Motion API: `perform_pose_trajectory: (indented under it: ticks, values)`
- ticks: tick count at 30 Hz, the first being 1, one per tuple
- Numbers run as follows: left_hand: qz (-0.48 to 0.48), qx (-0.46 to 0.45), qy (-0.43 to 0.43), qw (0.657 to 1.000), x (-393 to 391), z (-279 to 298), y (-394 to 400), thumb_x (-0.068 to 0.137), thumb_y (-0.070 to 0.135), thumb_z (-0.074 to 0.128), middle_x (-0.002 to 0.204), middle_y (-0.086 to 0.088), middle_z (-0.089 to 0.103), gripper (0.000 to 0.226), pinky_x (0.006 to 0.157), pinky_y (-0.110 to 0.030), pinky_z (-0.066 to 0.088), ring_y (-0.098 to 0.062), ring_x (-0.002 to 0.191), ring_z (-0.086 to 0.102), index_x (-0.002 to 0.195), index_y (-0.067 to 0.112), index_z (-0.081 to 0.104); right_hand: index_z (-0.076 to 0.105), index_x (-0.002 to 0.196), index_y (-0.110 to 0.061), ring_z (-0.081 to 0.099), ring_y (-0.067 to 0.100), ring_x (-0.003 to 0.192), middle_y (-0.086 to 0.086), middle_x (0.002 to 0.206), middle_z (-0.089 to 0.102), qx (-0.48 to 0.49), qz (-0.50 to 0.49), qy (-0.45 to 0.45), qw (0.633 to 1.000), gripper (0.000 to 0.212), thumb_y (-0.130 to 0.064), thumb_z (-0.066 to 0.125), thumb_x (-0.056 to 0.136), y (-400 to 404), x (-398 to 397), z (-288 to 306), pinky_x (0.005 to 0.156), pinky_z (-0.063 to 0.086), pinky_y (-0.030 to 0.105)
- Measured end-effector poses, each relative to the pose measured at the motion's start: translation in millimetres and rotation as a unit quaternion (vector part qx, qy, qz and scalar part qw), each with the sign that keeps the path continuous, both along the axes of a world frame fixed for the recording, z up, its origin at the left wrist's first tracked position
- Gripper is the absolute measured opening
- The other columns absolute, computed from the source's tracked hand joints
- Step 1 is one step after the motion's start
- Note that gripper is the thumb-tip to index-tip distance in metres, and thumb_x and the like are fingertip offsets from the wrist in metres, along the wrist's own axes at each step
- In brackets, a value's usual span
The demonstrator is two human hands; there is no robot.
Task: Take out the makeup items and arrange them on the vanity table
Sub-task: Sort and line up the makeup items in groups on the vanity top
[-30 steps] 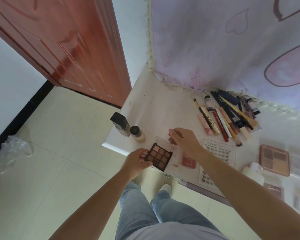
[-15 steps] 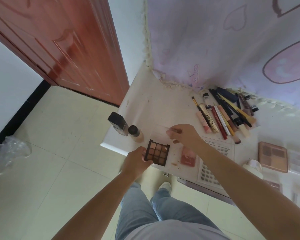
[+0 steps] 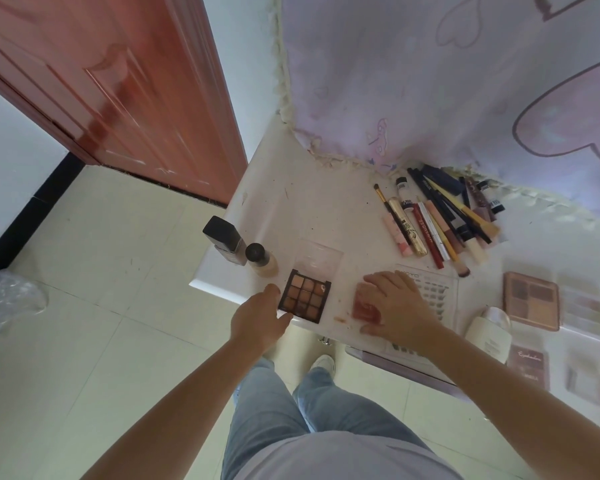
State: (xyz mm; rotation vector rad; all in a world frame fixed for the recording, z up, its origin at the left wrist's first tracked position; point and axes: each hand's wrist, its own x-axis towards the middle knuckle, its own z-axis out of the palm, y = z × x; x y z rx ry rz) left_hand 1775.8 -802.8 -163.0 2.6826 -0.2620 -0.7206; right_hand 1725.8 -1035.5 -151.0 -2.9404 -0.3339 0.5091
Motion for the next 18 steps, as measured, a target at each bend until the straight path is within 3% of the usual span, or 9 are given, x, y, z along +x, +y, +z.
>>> perform_pose_trajectory:
  ticks: [2,3,7,10,13,15,18]
  values:
    - [0.01,0.0,-0.027,1.0,-4,4,-1,0.085,0.036,0.057,0.101,-0.002,0.061,0.034,0.075,-0.027,0.047,-0.019,0.09,0.059,0.109,0.014,0.047,0.032,0.136,-0.024,0.019,0.02,0.136,0.0,0.147,0.025,-0.046,-0.015,0.07,0.996,0.064,-0.046,0.055,0.081,-1,-9,-7,0.114,0.003,0.043]
    - [0.009,-0.004,-0.047,0.999,-7,6,-2,0.086,0.035,0.056,0.103,-0.002,0.059,0.032,0.075,-0.027,0.046,-0.019,0.093,0.058,0.11,0.014,0.049,0.03,0.136,-0.025,0.019,0.018,0.136,-0.001,0.147,0.024,-0.047,-0.024,0.077,0.996,0.062,-0.044,0.054,0.083,-2,-10,-9,0.114,0.0,0.042]
    - [-0.03,-0.092,-0.087,0.991,-10,18,-18,0.084,0.024,0.058,0.108,-0.004,0.056,0.029,0.082,-0.027,0.046,-0.019,0.097,0.055,0.11,0.011,0.055,0.042,0.13,-0.024,0.031,0.015,0.129,-0.003,0.141,0.037,0.018,-0.062,0.05,0.997,0.053,-0.039,0.056,0.081,3,-5,-4,0.111,0.007,0.03]
    - [0.006,-0.238,0.026,0.971,-8,30,-34,0.075,0.019,0.07,0.104,0.002,0.055,0.038,0.083,-0.024,0.049,-0.013,0.094,0.057,0.11,0.017,0.055,0.05,0.122,-0.019,0.043,0.012,0.115,-0.003,0.128,0.05,0.175,-0.171,0.057,0.968,0.052,-0.032,0.068,0.075,9,-6,14,0.093,0.026,0.019]
    - [0.032,-0.333,0.178,0.925,-5,39,-44,0.073,0.015,0.074,0.108,0.008,0.051,0.053,0.08,-0.015,0.048,-0.006,0.095,0.055,0.119,0.022,0.048,0.06,0.11,-0.015,0.054,0.011,0.098,-0.004,0.11,0.061,0.298,-0.189,0.05,0.934,0.042,-0.02,0.074,0.07,11,-9,38,0.085,0.038,0.016]
    - [0.036,-0.371,0.222,0.901,-3,44,-48,0.074,0.008,0.072,0.112,0.006,0.055,0.053,0.087,-0.018,0.048,-0.006,0.101,0.056,0.12,0.022,0.049,0.064,0.104,-0.015,0.059,0.008,0.09,-0.01,0.098,0.063,0.351,-0.188,0.046,0.916,0.037,-0.014,0.076,0.069,11,-9,52,0.082,0.045,0.016]
    - [0.06,-0.45,0.271,0.849,-1,52,-52,0.075,-0.009,0.064,0.1,0.006,0.064,0.043,0.075,-0.012,0.05,0.004,0.088,0.064,0.105,0.021,0.057,0.065,0.094,-0.027,0.06,-0.007,0.077,-0.02,0.084,0.063,0.407,-0.203,0.053,0.889,0.033,-0.011,0.076,0.068,8,-11,63,0.076,0.049,0.011]
